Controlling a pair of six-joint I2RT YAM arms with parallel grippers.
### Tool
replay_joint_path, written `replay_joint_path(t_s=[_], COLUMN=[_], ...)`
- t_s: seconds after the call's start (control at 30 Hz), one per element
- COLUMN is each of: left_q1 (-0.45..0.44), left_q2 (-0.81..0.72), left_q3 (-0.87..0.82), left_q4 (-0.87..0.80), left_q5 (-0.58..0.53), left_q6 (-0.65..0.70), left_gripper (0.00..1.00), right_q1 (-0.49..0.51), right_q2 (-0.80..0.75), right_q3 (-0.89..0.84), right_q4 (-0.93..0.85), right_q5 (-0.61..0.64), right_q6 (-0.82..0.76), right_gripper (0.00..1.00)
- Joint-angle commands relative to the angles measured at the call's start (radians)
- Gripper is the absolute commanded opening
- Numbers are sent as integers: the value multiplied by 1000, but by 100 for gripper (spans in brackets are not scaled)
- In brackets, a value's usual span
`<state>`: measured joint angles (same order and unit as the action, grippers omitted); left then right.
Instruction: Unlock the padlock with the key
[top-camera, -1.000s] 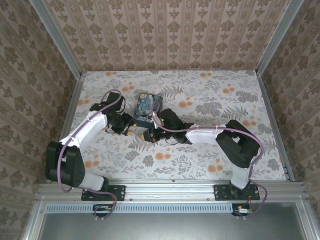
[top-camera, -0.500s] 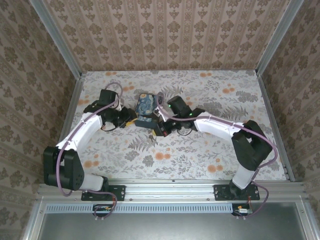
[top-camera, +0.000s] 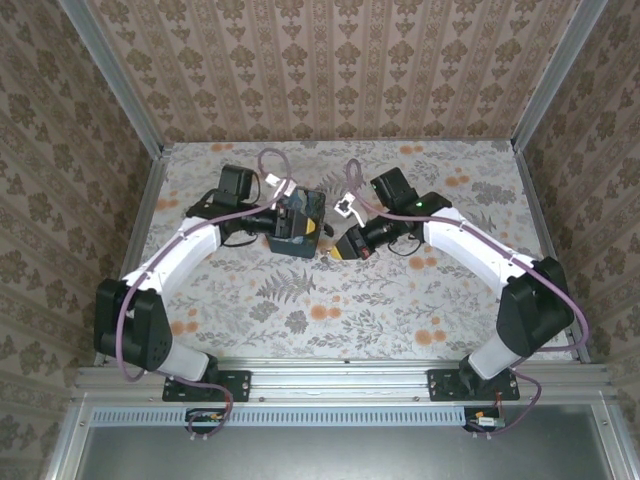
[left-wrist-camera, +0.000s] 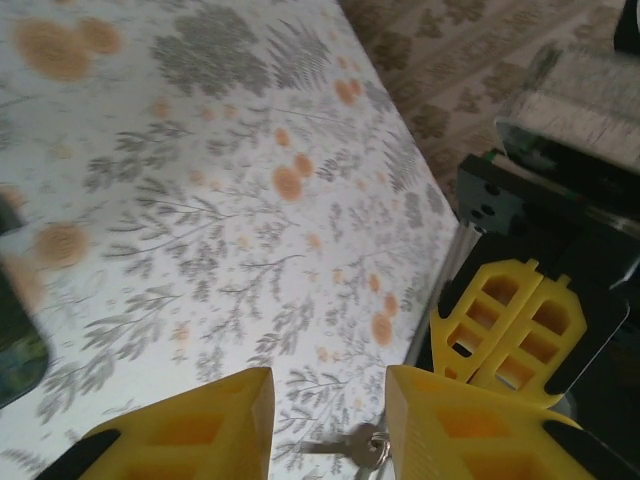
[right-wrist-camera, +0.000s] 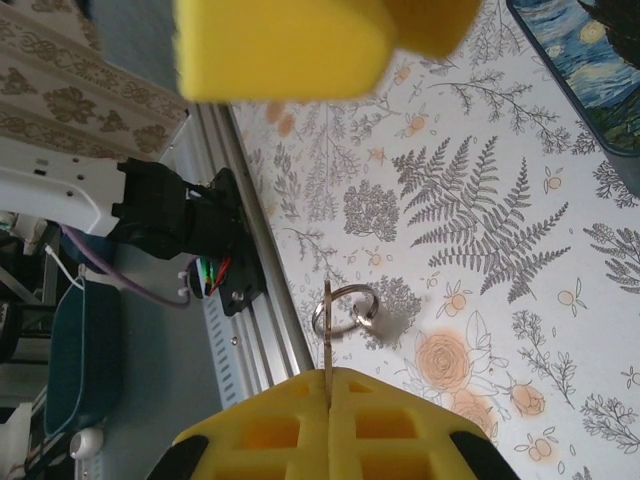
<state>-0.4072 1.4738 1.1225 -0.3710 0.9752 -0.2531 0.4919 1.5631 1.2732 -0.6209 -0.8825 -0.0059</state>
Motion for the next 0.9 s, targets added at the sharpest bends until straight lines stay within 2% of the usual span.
replay_joint_path(t_s=[0.0, 0.13, 0.33, 0.63, 0.87], left_q1=[-79, -111, -110, -112, -97], left_q2=[19, 39, 24, 20, 50], left_q3=[32, 33, 19, 21, 30], left_q4=[75, 106, 165, 55, 93], left_q5=[150, 186, 200, 182, 202], left_q6=[46, 22, -23, 57, 33], left_gripper=[34, 28, 28, 29, 30], right_q1=[-20, -40, -65, -94, -93], right_q2=[-50, -46, -24, -1, 27], right_q3=[-11, 2, 32, 71, 100], right_q4=[-48, -77, -127, -145, -171], right_q5=[-81, -100, -105, -128, -121], right_q6=[-38, -60, -97, -133, -161], right_gripper=[4, 4, 4, 4, 5])
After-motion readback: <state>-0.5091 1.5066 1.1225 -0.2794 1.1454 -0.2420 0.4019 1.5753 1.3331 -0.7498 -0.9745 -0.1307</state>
